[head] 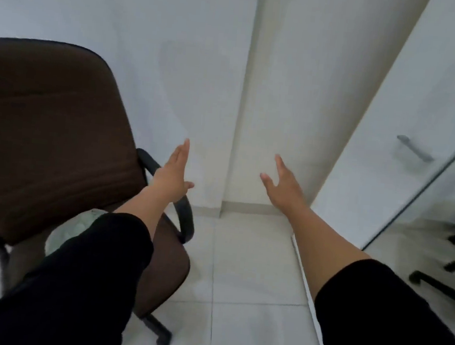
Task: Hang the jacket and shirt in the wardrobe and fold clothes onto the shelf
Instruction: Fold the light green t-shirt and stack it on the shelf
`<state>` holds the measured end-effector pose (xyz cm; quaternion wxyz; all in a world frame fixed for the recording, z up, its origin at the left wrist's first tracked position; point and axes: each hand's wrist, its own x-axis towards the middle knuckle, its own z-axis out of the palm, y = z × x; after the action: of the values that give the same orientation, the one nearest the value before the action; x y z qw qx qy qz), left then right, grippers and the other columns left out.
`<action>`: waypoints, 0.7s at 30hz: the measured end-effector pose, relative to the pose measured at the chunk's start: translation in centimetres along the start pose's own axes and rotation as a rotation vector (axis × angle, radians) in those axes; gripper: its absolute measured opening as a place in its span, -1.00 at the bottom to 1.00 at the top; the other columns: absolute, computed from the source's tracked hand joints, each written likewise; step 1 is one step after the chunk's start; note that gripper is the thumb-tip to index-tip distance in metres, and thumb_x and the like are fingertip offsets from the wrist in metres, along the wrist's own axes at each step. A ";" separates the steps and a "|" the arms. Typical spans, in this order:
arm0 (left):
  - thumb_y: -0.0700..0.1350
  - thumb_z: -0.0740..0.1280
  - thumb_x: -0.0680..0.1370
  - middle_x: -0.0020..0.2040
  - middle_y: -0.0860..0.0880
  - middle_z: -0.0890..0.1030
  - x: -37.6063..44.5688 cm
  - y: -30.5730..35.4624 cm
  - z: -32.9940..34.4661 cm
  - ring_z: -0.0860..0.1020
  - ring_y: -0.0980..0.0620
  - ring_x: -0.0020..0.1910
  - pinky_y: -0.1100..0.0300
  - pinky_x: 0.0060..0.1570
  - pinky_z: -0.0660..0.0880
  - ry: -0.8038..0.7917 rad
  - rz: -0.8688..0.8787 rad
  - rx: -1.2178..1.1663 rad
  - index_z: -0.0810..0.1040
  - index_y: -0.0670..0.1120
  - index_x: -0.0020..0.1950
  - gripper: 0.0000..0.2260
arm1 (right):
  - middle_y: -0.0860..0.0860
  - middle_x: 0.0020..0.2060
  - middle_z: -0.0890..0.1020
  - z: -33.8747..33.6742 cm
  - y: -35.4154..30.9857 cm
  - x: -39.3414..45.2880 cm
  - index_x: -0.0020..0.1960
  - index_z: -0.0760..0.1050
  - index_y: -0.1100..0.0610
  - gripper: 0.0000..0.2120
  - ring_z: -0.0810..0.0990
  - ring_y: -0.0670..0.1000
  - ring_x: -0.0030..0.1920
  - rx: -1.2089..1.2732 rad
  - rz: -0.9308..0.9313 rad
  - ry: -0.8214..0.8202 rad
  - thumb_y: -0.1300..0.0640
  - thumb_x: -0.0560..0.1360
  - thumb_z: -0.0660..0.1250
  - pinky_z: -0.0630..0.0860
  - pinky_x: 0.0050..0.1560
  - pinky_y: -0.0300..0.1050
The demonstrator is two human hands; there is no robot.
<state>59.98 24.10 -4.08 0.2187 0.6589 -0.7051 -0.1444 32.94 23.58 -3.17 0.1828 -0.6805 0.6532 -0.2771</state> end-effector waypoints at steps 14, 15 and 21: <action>-0.08 0.41 0.49 0.57 -0.01 -0.09 -10.8 -24.9 -12.4 0.05 -0.05 0.54 -0.12 0.42 0.22 0.064 -0.564 0.193 -0.32 0.11 0.51 -0.06 | 0.05 0.50 0.22 22.8 -20.8 2.3 0.55 -0.05 -0.08 -0.37 0.21 0.11 0.48 0.065 -0.303 -0.383 -0.11 0.58 0.17 0.24 0.42 0.18; -0.07 0.41 0.49 0.57 -0.01 -0.09 -10.9 -26.3 -12.6 0.06 -0.05 0.54 -0.12 0.41 0.23 0.055 -0.569 0.196 -0.31 0.11 0.52 -0.06 | 0.04 0.51 0.21 24.2 -21.6 2.2 0.54 -0.06 -0.09 -0.37 0.20 0.11 0.49 0.068 -0.298 -0.398 -0.10 0.58 0.17 0.23 0.43 0.18; -0.05 0.39 0.50 0.57 0.01 -0.09 -10.6 -32.4 -9.8 0.07 -0.05 0.53 -0.11 0.43 0.21 -0.093 -0.589 0.161 -0.29 0.13 0.52 -0.09 | 0.06 0.49 0.25 31.7 -20.6 1.4 0.55 -0.07 -0.08 -0.36 0.26 0.12 0.46 -0.001 -0.251 -0.519 -0.11 0.57 0.17 0.29 0.40 0.16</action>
<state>93.30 32.54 -12.85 0.0820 0.8429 -0.5021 -0.1751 68.71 20.28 -15.15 0.3079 -0.8043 0.4953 -0.1136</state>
